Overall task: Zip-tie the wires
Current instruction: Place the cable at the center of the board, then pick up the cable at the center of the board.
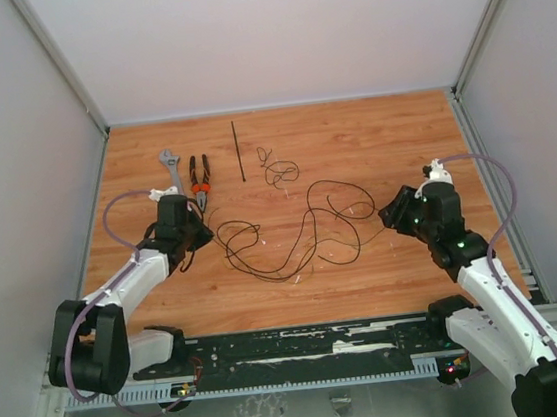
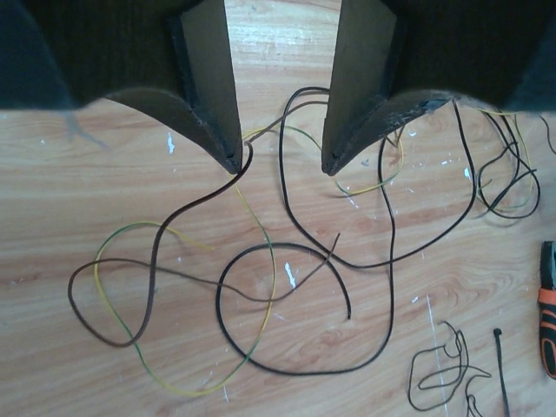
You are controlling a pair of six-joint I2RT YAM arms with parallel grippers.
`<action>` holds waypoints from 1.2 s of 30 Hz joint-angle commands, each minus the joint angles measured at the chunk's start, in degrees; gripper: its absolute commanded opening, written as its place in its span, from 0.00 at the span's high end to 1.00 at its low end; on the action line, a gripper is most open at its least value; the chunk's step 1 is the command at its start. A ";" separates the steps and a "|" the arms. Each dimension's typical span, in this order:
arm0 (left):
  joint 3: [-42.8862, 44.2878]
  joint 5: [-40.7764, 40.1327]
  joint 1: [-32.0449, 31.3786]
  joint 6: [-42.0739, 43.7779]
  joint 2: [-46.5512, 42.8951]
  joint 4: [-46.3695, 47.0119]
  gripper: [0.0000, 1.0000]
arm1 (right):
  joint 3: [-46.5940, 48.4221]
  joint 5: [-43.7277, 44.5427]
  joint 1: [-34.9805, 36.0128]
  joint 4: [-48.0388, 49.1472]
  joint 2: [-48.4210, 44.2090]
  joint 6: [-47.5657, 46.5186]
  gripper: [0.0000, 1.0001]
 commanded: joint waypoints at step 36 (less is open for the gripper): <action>13.90 -4.08 -0.78 4.58 -16.15 -7.44 0.02 | 38.54 -7.62 8.28 22.53 52.33 -8.23 0.31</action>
